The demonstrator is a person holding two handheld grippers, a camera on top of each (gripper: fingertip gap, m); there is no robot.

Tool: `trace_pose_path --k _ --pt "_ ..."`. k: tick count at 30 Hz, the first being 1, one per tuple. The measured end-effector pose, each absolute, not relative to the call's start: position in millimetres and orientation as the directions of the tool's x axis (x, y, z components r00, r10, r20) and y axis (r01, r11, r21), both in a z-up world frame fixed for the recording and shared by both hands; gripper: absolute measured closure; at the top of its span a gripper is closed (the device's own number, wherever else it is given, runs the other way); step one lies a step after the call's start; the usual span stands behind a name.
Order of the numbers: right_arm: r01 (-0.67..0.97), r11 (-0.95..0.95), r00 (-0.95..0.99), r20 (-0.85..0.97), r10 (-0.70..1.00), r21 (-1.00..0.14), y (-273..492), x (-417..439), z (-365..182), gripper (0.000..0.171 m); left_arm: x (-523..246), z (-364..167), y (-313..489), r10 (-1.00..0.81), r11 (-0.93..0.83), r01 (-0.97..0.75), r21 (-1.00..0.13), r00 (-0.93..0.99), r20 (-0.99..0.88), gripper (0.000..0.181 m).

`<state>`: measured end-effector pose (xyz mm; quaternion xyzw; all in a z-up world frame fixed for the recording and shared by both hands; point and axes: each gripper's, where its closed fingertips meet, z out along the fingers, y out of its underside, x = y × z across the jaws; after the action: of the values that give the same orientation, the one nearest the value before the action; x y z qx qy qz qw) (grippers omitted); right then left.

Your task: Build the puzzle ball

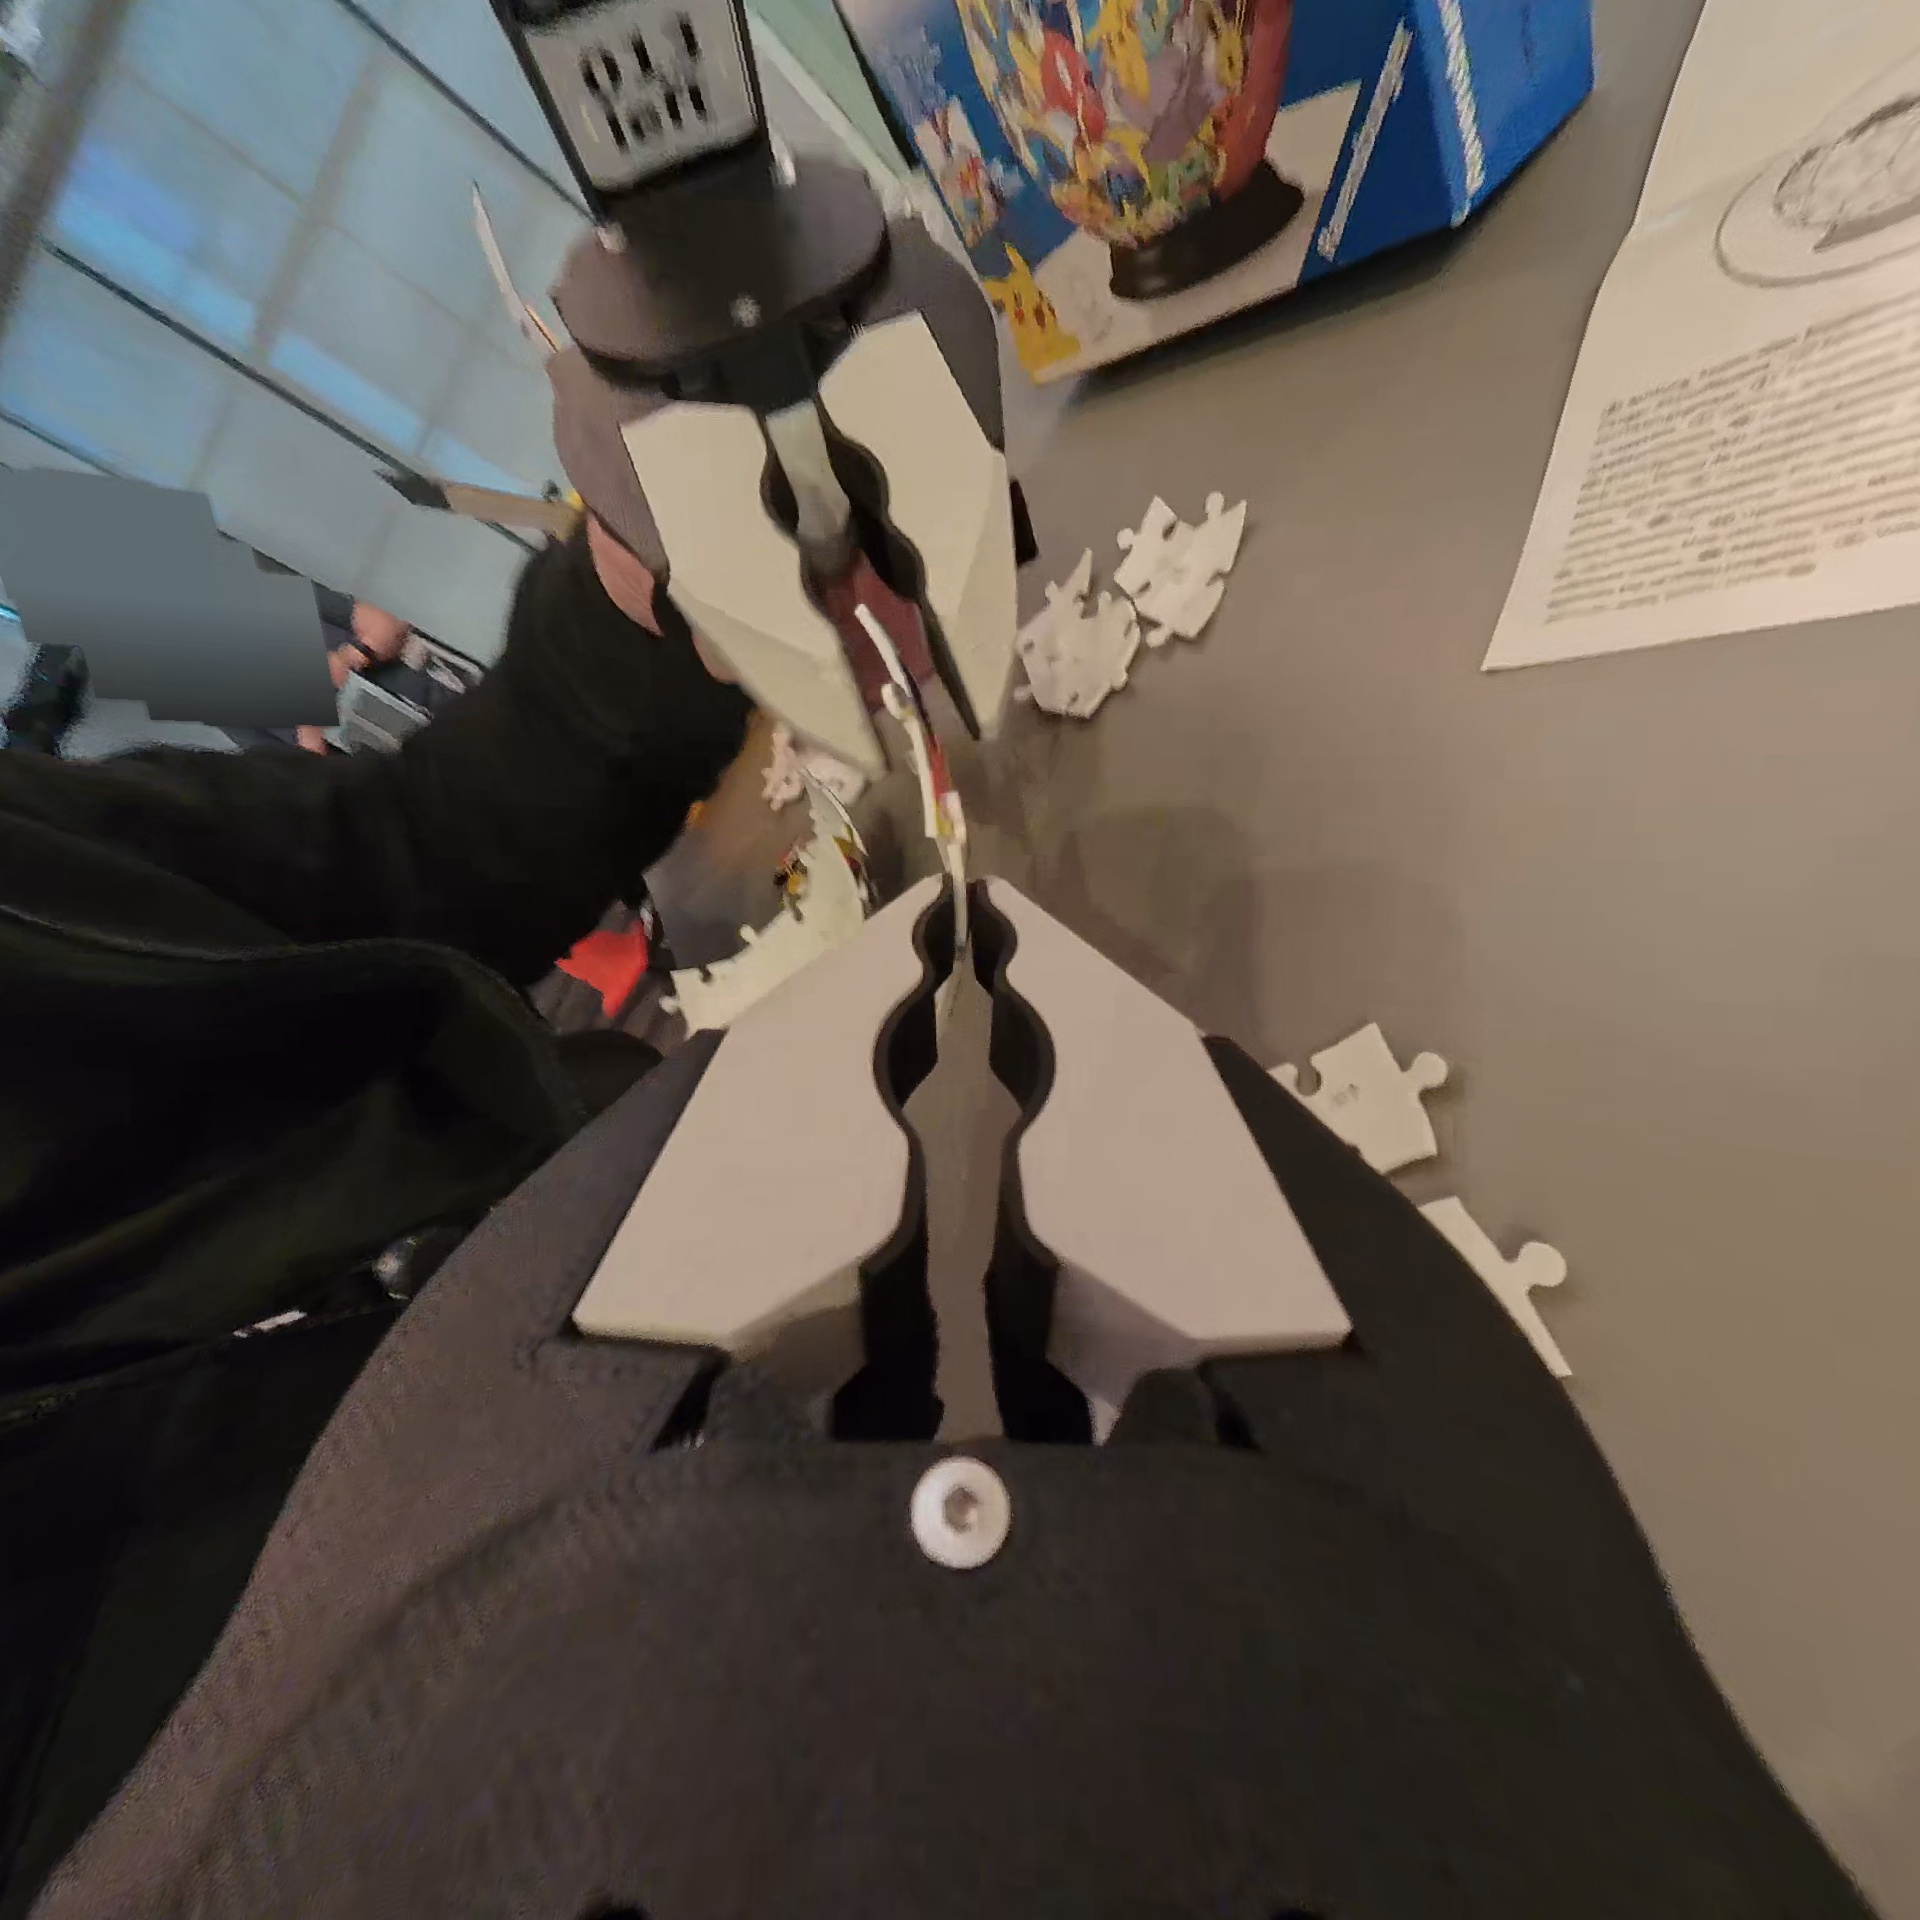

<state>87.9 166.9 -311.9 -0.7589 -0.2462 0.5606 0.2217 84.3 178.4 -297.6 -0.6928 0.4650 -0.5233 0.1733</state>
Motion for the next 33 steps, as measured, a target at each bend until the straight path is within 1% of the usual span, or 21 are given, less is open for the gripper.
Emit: trace_pose_path --k 1,2,3,6,7,8,10,16,22,28,33 --pt "0.097 -0.791 0.231 -0.76 0.608 -0.604 170 89 -306 0.17 84 -296 180 -0.821 -0.515 -0.454 -0.728 0.017 0.571 0.155" --pt "0.084 -0.795 0.22 -0.767 0.603 -0.601 171 90 -303 0.17 84 -296 180 -0.821 -0.513 -0.452 -0.73 0.011 0.571 0.15" --pt "0.078 -0.792 0.218 -0.765 0.606 -0.606 173 91 -300 0.17 85 -294 179 -0.825 -0.504 -0.448 -0.738 -0.004 0.566 0.15" --pt "0.066 -0.795 0.188 -0.775 0.603 -0.603 173 90 -293 0.171 91 -290 174 -0.835 -0.476 -0.459 -0.75 -0.029 0.549 0.157" --pt "0.068 -0.794 0.184 -0.774 0.605 -0.604 172 88 -292 0.171 94 -290 172 -0.839 -0.466 -0.466 -0.752 -0.037 0.543 0.161" --pt "0.072 -0.791 0.18 -0.773 0.609 -0.607 172 87 -291 0.171 97 -288 171 -0.84 -0.462 -0.464 -0.755 -0.043 0.541 0.171" --pt "0.063 -0.78 0.181 -0.762 0.622 -0.622 174 87 -288 0.17 98 -285 174 -0.835 -0.481 -0.449 -0.753 -0.027 0.55 0.178" --pt "0.105 -0.719 0.209 -0.691 0.692 -0.687 173 87 -284 0.17 98 -282 174 -0.809 -0.518 -0.435 -0.737 -0.03 0.586 0.179" --pt "0.165 -0.594 0.25 -0.549 0.797 -0.787 174 88 -276 0.17 98 -272 175 -0.735 -0.608 -0.379 -0.698 -0.063 0.675 0.179" --pt "0.171 -0.532 0.234 -0.491 0.839 -0.829 175 88 -265 0.17 99 -262 176 -0.693 -0.653 -0.332 -0.681 -0.102 0.714 0.179" --pt "0.209 -0.489 0.243 -0.439 0.865 -0.847 175 88 -264 0.169 99 -260 177 -0.667 -0.678 -0.326 -0.659 -0.103 0.738 0.178"
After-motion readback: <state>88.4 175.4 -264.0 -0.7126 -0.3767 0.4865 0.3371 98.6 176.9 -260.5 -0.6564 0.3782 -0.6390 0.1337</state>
